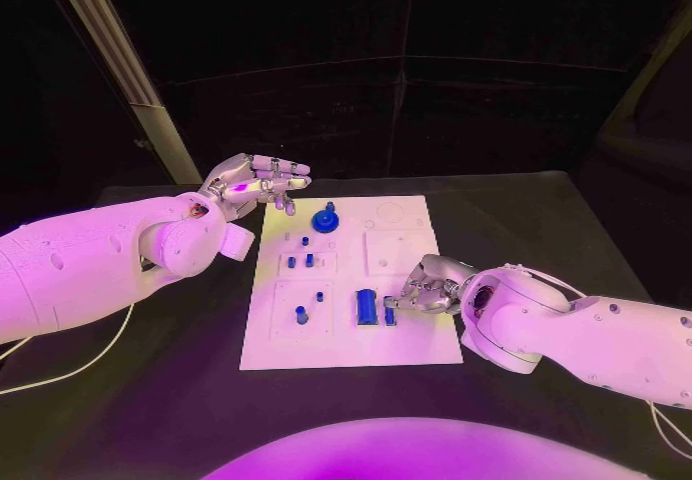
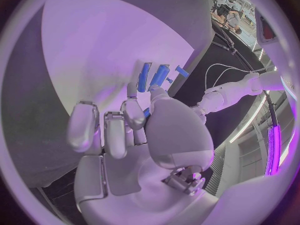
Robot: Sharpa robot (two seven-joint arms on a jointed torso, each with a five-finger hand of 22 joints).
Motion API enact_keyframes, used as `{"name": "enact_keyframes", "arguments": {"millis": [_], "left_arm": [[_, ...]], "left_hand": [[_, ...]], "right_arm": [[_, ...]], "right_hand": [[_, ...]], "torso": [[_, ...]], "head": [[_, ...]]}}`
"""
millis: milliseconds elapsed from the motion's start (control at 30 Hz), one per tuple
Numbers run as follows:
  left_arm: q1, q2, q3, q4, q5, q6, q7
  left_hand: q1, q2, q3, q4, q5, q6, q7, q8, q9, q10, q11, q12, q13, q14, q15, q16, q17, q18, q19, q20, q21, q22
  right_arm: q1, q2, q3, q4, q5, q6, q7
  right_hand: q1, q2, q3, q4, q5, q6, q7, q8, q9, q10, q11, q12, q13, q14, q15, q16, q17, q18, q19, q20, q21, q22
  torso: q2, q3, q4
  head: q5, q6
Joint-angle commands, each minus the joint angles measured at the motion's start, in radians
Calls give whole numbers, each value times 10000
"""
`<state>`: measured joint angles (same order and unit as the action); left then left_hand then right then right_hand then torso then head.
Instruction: Assemble the parts on the task board
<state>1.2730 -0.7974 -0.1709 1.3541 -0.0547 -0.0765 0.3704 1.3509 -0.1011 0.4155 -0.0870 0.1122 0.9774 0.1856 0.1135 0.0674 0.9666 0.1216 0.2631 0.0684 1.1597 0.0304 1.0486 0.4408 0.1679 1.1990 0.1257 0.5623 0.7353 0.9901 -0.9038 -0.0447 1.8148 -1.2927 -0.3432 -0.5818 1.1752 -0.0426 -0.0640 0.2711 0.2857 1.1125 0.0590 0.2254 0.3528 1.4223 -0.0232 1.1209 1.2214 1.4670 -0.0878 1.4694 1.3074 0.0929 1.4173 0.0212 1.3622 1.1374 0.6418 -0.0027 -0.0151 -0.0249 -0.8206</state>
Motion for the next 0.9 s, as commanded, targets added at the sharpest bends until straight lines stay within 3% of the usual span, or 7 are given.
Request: {"name": "enact_keyframes", "arguments": {"millis": [33,200,400,533,700,733,900], "left_arm": [[15,-14,7,17,39,100,31],[15,-15,7,3,39,97,33],[14,11,7,-6,39,106,42],[14,15,7,-9,39,109,41],[14,5,7,-5,39,107,38],[13,3,7,-4,39,107,37],[13,-1,7,-3,39,108,37]], "left_hand": [[-58,35,-61,-6,-1,-32,-5,41,-6,-65,22,46,-17,-78,7,2,-16,147,-97,-4,-43,-16],[-58,35,-61,-6,-1,-32,-5,41,-6,-65,22,46,-17,-78,7,2,-16,147,-97,-4,-43,-16],[-58,35,-61,-6,-1,-32,-5,41,-6,-65,22,46,-17,-78,7,2,-16,147,-97,-4,-43,-16],[-58,35,-61,-6,-1,-32,-5,41,-6,-65,22,46,-17,-78,7,2,-16,147,-97,-4,-43,-16],[-67,42,-70,-3,1,-40,-6,43,-7,-78,22,64,-17,-83,10,7,-28,147,-98,-1,-50,-25],[-67,42,-70,-3,1,-40,-6,43,-7,-78,22,64,-17,-83,10,7,-28,147,-98,-1,-50,-25],[-67,42,-70,-3,1,-40,-6,43,-7,-78,22,64,-17,-83,10,7,-28,147,-98,-1,-50,-25]], "right_arm": [[14,-215,3,77,-220,-942,1618],[14,-468,3,129,-971,-842,2775],[13,-473,1,63,-1649,-392,3311],[11,-387,0,-52,-1785,8,3425],[10,-264,-1,-189,-1837,540,3366],[10,-244,-1,-210,-1841,617,3344],[9,-166,-1,-310,-1833,908,3227]], "right_hand": [[532,57,-21,-217,219,-423,174,-279,-78,-125,175,-156,-85,690,136,-59,839,-121,-71,70,-50,-40],[1938,450,477,-964,5,-863,386,-694,-332,-326,335,-376,-204,684,257,-73,828,-102,-116,191,-79,-79],[2659,501,966,-1409,-227,-1338,637,-1211,-783,-504,530,-640,-382,687,411,-58,861,-102,-146,334,-90,-88],[3333,648,1903,-1894,253,-1350,771,-1473,-1102,-603,618,-680,-396,688,483,-43,889,-98,-155,410,-71,-55],[3104,357,3404,-2125,1090,-1243,838,-1623,-1561,-609,664,-621,-369,681,556,-39,899,-95,-181,491,-39,-21],[2571,18,4447,-2169,1198,-1074,877,-1574,-1853,-582,684,-566,-351,682,602,-33,911,-77,-200,471,-17,0],[2148,-293,5479,-2504,1572,-1041,846,-1610,-2145,-566,700,-530,-350,681,566,-31,920,-95,-209,504,10,29]], "torso": [[3,3,3],[-1,1,-14],[6,7,4],[5,1,16],[14,-5,18],[14,-4,16],[4,-5,10]], "head": [[6,16],[18,19],[-2,38],[-16,26],[2,8],[5,8],[11,-16]]}}
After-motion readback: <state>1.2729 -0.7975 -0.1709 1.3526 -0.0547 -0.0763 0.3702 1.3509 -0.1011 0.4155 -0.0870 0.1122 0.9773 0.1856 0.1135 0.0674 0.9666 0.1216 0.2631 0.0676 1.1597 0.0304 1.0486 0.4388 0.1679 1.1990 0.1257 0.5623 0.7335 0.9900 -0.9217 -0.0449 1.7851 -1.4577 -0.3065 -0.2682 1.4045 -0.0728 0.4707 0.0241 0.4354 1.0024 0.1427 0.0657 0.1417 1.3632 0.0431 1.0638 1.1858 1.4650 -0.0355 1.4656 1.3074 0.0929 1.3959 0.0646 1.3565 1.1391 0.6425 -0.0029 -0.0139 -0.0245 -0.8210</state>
